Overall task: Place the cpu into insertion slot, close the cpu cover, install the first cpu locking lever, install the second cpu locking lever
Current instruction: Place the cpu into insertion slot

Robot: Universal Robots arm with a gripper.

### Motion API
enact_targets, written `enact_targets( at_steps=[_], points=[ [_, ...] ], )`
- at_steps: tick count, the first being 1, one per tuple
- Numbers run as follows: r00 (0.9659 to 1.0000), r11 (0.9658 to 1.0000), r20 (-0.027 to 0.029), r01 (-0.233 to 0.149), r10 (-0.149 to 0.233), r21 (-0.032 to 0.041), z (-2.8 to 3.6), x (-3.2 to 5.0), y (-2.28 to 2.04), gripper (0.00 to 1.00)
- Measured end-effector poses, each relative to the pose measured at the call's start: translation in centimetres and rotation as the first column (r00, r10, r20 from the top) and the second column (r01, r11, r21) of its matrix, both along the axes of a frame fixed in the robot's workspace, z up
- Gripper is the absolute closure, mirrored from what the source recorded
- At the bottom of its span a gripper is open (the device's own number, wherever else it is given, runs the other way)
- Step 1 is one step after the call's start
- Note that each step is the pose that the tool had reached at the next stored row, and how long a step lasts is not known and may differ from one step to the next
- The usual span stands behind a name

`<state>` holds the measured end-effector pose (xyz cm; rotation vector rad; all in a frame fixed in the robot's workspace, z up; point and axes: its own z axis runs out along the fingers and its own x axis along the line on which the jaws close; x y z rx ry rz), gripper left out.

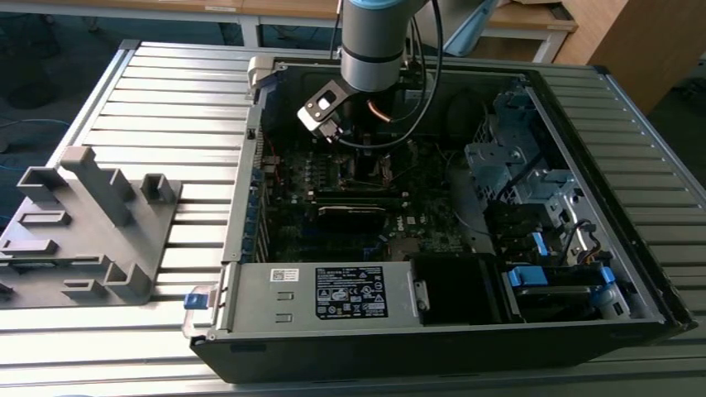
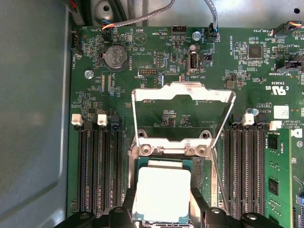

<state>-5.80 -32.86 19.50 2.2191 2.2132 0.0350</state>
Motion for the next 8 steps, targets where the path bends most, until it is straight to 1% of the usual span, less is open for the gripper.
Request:
enact_targets(
  at_steps=[6,8],
  points=[
    [1.0,1.0,0.0003,0.0,0.0,0.0001,0.02,0.0,0.0,0.47],
    [1.0,1.0,0.0004,0.0,0.0,0.0002,0.23,0.01,0.01,0.47]
  ],
)
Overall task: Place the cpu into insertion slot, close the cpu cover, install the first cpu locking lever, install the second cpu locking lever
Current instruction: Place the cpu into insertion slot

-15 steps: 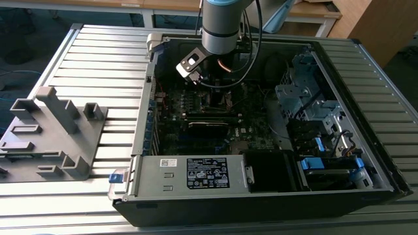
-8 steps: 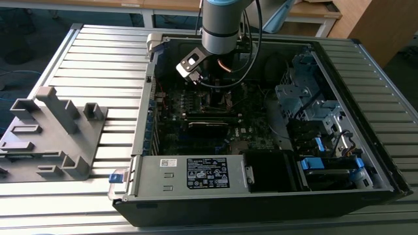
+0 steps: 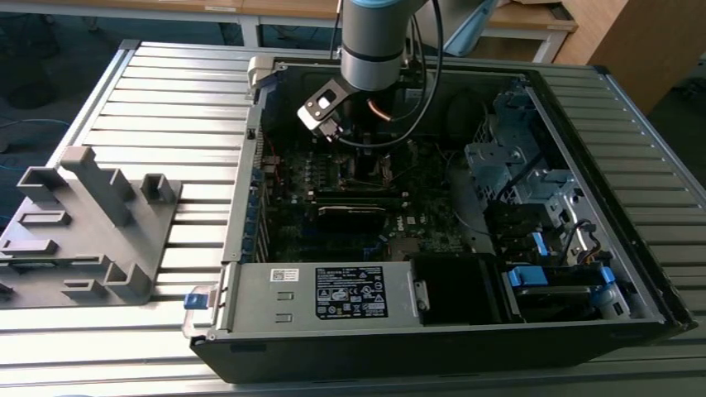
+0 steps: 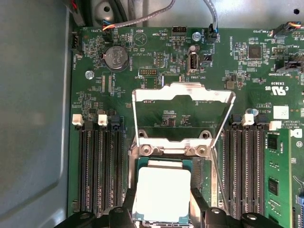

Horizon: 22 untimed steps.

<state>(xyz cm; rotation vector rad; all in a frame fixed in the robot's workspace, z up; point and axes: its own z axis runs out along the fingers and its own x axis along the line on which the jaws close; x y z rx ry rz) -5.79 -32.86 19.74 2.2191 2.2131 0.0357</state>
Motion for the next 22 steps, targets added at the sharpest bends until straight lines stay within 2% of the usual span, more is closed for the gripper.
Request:
enact_targets(
  at_steps=[2,13,19,22],
  points=[
    [1.0,1.0,-0.0002,0.0,0.0,-0.0002,0.19,0.0,0.0,0.47],
    [0.9999,0.9999,-0.0002,-0.015,0.015,-0.0002,0.2,0.0,-0.03,0.47],
    [0.9998,0.9998,-0.0002,-0.018,0.018,-0.0002,0.2,-0.01,-0.39,0.47],
    [0.9993,0.9993,-0.0001,-0.037,0.037,-0.0001,0.19,-0.01,-0.46,0.47]
  ],
)
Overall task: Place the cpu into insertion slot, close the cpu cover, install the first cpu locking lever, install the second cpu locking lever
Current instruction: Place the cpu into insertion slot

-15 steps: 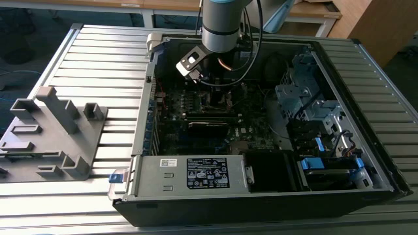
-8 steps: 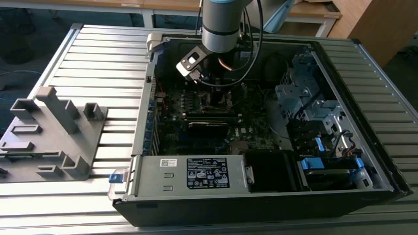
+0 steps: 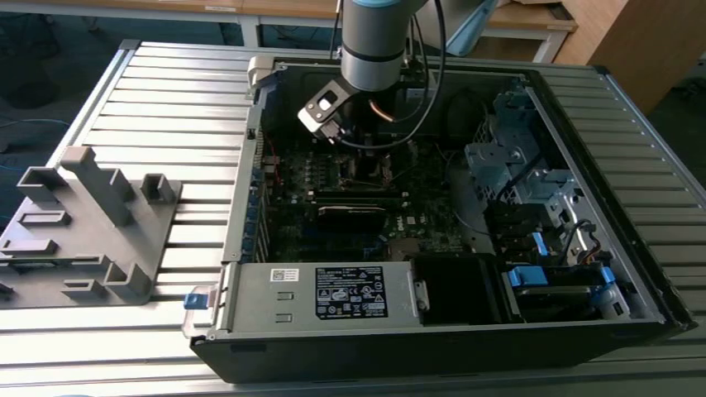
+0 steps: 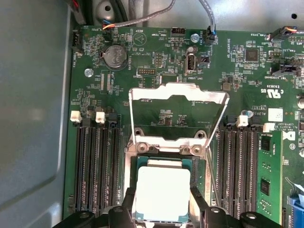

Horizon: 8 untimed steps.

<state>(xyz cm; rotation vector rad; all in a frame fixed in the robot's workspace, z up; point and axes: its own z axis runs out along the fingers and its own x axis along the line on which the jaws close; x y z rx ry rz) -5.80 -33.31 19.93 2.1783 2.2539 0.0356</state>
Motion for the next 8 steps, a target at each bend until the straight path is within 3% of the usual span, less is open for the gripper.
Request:
enact_targets(
  at_steps=[8],
  points=[
    [0.9999,0.9999,0.0,-0.012,0.012,-0.0008,-0.06,-0.03,-0.03,0.47]
  ],
)
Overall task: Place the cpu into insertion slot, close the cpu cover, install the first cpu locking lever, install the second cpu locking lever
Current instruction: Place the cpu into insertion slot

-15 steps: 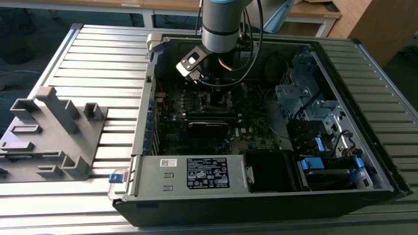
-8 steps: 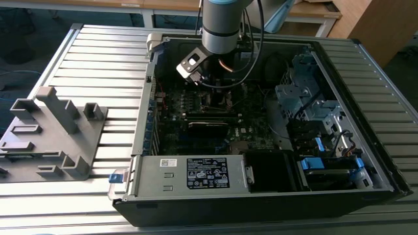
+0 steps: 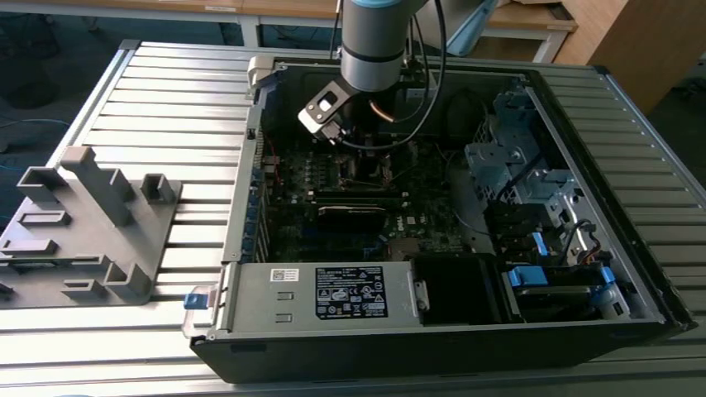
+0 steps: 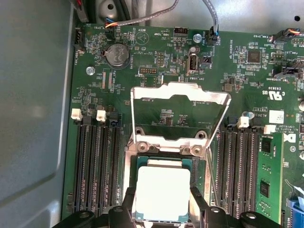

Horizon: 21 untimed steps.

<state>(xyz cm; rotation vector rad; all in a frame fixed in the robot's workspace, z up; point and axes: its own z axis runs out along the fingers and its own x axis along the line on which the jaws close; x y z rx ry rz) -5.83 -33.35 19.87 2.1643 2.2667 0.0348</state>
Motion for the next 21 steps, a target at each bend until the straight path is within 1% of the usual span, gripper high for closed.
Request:
enact_targets(
  at_steps=[4,21],
  points=[
    [1.0,1.0,-0.0002,0.0,0.0,-0.0005,-0.17,-0.03,-0.01,0.47],
    [1.0,1.0,-0.0002,0.0,0.0,-0.0004,-0.24,-0.09,-0.12,0.47]
  ],
)
